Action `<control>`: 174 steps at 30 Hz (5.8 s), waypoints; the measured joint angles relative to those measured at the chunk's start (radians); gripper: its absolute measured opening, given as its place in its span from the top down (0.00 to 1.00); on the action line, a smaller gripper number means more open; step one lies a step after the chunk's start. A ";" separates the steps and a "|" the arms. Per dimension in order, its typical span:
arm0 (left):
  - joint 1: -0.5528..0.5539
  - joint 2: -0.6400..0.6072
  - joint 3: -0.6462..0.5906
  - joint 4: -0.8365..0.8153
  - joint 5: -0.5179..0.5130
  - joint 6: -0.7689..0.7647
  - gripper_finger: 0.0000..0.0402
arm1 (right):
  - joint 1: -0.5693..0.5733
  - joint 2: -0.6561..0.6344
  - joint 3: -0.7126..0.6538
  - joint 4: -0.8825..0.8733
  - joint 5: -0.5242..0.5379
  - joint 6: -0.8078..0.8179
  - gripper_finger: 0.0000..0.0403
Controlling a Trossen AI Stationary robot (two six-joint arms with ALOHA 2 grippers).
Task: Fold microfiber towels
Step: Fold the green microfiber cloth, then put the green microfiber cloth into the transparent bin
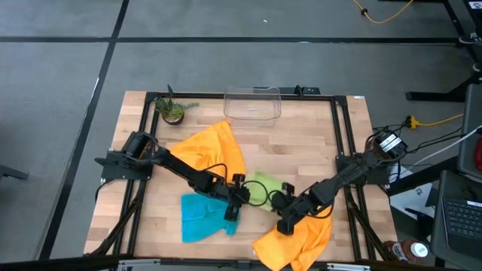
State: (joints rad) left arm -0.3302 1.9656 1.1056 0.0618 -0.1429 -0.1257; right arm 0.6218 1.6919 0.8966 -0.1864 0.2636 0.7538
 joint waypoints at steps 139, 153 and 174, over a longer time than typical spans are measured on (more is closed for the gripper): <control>-0.103 -0.474 0.003 -0.548 -0.138 -0.159 0.69 | -0.029 0.329 0.619 -0.440 0.107 -0.017 0.29; -0.103 -0.473 0.003 -0.547 -0.138 -0.159 0.69 | -0.056 0.510 0.627 -0.508 0.144 0.047 0.29; -0.103 -0.473 0.003 -0.547 -0.208 -0.160 0.69 | -0.094 0.532 0.630 -0.584 0.136 0.019 0.66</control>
State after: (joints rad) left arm -0.4332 1.4921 1.1088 -0.4854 -0.3508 -0.2855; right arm 0.5279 2.2242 1.5269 -0.7702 0.4001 0.7730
